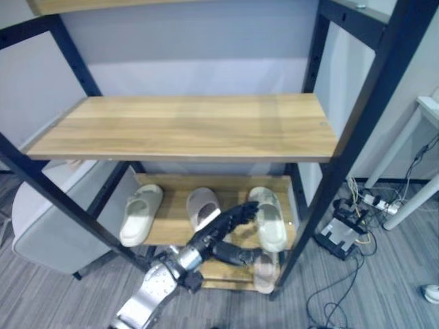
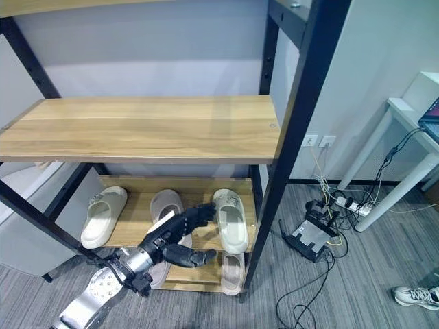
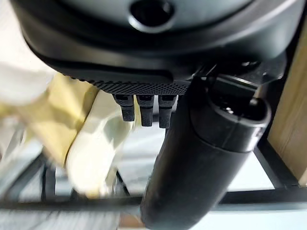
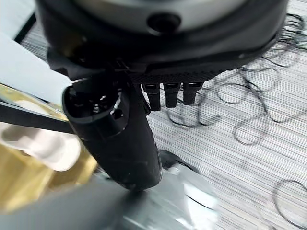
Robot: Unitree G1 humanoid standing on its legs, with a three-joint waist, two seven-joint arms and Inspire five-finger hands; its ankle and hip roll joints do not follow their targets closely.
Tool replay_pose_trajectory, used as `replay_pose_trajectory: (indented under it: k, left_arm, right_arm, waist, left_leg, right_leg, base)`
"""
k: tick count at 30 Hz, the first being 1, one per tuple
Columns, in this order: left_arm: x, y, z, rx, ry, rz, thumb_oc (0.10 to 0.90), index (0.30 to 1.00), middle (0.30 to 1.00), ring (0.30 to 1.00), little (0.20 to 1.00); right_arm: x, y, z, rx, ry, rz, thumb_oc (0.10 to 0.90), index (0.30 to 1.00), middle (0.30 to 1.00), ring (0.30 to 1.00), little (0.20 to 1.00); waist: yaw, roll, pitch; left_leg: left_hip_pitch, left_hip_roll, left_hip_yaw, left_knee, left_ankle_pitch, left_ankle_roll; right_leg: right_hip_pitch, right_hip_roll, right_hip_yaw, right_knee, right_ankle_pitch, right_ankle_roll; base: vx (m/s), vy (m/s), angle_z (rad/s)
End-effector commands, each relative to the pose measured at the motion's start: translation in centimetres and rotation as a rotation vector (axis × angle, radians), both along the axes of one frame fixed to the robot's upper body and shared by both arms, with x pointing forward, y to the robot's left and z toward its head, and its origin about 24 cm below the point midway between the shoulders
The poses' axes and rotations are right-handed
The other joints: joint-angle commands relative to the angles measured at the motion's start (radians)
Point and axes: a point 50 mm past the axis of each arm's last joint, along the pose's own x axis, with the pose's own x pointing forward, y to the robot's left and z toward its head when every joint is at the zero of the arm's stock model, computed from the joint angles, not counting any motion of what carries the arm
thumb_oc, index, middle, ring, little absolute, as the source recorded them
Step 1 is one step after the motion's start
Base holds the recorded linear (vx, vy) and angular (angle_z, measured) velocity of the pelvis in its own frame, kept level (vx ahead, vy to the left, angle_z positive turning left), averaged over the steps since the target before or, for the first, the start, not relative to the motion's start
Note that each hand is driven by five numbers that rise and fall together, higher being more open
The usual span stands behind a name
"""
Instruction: Arrange the slippers neatly on the shoe rack.
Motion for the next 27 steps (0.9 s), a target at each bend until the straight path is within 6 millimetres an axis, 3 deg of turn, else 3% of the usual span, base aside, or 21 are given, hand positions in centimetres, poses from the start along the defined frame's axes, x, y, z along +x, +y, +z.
replay_pose_trajectory:
  k: [1,4,5,7,8,12,18,23,27]
  left_arm:
    - [2.1,0.2,7.5,0.004,-0.482,0.076,0.800,0.900,0.900,0.900,0.900]
    - [2.3,1.1,7.9,0.133,-0.564,0.133,0.800,0.900,0.900,0.900,0.900]
    - [2.9,2.2,8.2,0.331,-0.675,0.203,0.800,0.900,0.900,0.900,0.900]
    - [3.3,2.9,8.4,0.452,-0.754,0.255,0.800,0.900,0.900,0.900,0.900]
    - [4.2,3.7,8.2,0.607,-0.831,0.325,0.800,0.900,0.900,0.900,0.900]
    - [4.8,3.9,8.1,0.727,-0.892,0.361,0.800,0.900,0.900,0.900,0.900]
    - [5.7,2.7,6.9,0.783,-0.898,0.361,0.800,0.900,0.900,0.900,0.900]
    - [7.2,2.2,6.4,0.896,-0.915,0.360,0.800,0.900,0.900,0.900,0.900]
    - [8.2,3.2,6.6,0.989,-0.924,0.417,0.800,0.900,0.900,0.900,0.900]
  right_arm:
    - [-0.2,0.8,-0.3,0.023,0.012,-0.024,0.800,0.900,0.900,0.900,0.900]
    - [-0.6,0.9,-0.3,0.031,0.014,-0.040,0.800,0.900,0.900,0.900,0.900]
    - [-1.1,1.2,-0.5,0.039,0.019,-0.065,0.800,0.900,0.900,0.900,0.900]
    - [-1.3,1.4,-0.5,0.040,0.015,-0.076,0.800,0.900,0.900,0.900,0.900]
    - [-1.6,1.4,-0.5,0.037,0.015,-0.079,0.800,0.900,0.900,0.900,0.900]
    - [-1.6,1.2,-0.5,0.024,0.009,-0.074,0.800,0.900,0.900,0.900,0.900]
    - [-2.1,0.8,-0.3,0.008,-0.014,-0.118,0.800,0.900,0.900,0.900,0.900]
    - [-1.1,0.3,-0.1,-0.021,-0.034,-0.103,0.800,0.900,0.900,0.900,0.900]
    - [-0.4,0.1,0.0,-0.036,-0.062,-0.108,0.800,0.900,0.900,0.900,0.900]
  waist:
    - [-0.006,-0.007,0.000]
    - [-0.008,-0.010,-0.003]
    - [-0.012,-0.011,-0.007]
    - [-0.016,-0.012,-0.008]
    - [-0.025,-0.010,-0.009]
    - [-0.037,-0.008,-0.007]
    - [-0.053,-0.005,0.001]
    - [-0.057,-0.004,0.010]
    - [-0.057,-0.007,0.020]
  left_leg:
    - [0.014,-0.014,0.047,0.000,-0.095,-0.005]
    - [0.015,-0.014,0.055,0.000,-0.099,-0.006]
    - [0.014,-0.015,0.058,0.000,-0.103,-0.008]
    - [0.012,-0.017,0.062,0.000,-0.106,-0.009]
    - [0.008,-0.018,0.067,0.000,-0.109,-0.011]
    - [-0.001,-0.018,0.078,0.000,-0.111,-0.012]
    - [-0.027,-0.021,0.088,0.000,-0.113,-0.008]
    - [-0.066,-0.021,0.095,0.000,-0.109,-0.006]
    - [-0.091,-0.022,0.099,0.000,-0.107,-0.005]
  right_leg:
    - [0.006,0.004,0.027,0.007,-0.096,0.039]
    - [0.002,0.003,0.032,0.007,-0.095,0.042]
    - [0.000,0.002,0.035,0.007,-0.095,0.045]
    - [-0.003,0.000,0.037,0.007,-0.094,0.047]
    - [-0.009,-0.002,0.041,0.007,-0.091,0.051]
    - [-0.024,-0.005,0.047,0.007,-0.087,0.055]
    - [-0.059,-0.010,0.062,0.007,-0.075,0.064]
    - [-0.101,-0.011,0.069,0.007,-0.062,0.070]
    - [-0.130,-0.010,0.076,0.007,-0.055,0.071]
  base:
    - [0.03,0.003,-0.09]
    - [0.06,-0.002,-0.06]
    - [0.10,-0.006,-0.14]
    - [0.09,-0.004,-0.10]
    - [0.06,-0.002,-0.04]
    - [0.03,0.019,-0.10]
    - [0.02,0.032,-0.11]
    - [-0.01,0.024,-0.11]
    - [-0.01,0.021,-0.09]
